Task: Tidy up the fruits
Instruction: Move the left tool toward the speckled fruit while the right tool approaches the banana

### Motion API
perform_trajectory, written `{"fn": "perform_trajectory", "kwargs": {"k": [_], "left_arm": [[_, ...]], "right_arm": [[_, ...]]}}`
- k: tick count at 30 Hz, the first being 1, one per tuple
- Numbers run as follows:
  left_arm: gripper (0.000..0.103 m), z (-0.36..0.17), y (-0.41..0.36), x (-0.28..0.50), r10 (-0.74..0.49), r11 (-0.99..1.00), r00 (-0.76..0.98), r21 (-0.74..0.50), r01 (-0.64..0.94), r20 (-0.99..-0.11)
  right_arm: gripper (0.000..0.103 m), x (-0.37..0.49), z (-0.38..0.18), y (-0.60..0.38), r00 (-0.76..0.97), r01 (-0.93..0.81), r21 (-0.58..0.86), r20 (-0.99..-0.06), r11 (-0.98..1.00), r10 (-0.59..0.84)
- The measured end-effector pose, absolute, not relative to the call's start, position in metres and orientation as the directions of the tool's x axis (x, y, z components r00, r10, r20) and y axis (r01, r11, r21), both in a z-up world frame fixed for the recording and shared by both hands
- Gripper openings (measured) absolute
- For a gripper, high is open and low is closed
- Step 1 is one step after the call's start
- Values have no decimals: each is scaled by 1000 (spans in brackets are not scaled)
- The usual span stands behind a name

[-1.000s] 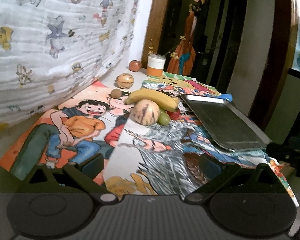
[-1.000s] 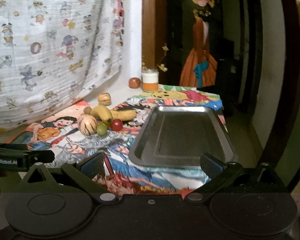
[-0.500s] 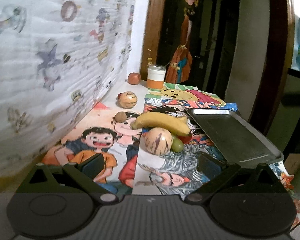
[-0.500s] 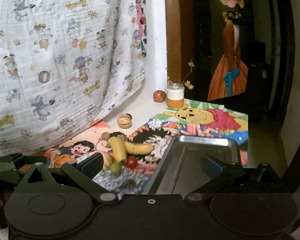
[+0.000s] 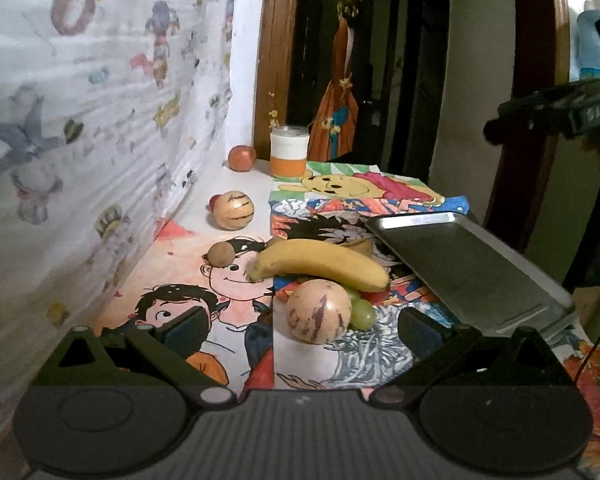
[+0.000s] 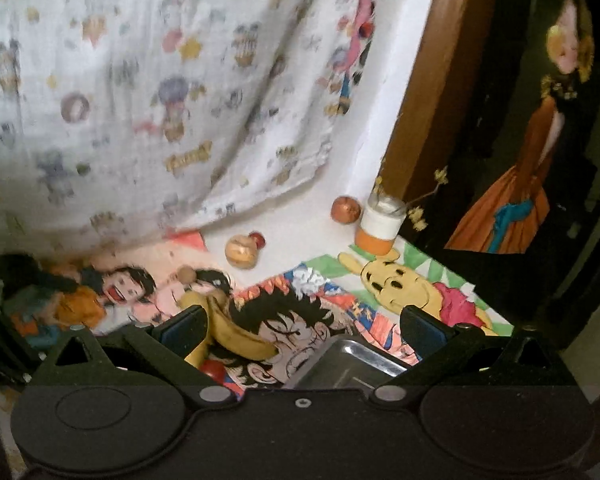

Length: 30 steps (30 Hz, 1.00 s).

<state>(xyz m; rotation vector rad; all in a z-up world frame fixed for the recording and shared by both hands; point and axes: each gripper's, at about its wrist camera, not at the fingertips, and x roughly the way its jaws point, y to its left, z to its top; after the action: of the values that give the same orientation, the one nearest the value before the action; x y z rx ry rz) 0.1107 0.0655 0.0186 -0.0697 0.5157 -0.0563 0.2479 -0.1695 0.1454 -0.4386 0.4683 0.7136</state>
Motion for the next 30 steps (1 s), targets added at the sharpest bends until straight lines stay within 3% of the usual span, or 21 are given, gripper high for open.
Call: {"fn": "perform_trajectory", "kwargs": {"k": [9,19,30], "left_arm": [[102,4,74,145,-123,990,836,-120,70,-534],[85,-6,71,165,-185,982,814,-129,136,-550],[73,-15,78,181,-249,966,780,-206,157,-575]], "right_arm": [[89,300,95,-145,585,-783,-264,-620,563,523],[65,339,53,-114,461,-876,-263,-706,404,538],[60,355,30,-94,347,-930,-192,-745,314,570]]}}
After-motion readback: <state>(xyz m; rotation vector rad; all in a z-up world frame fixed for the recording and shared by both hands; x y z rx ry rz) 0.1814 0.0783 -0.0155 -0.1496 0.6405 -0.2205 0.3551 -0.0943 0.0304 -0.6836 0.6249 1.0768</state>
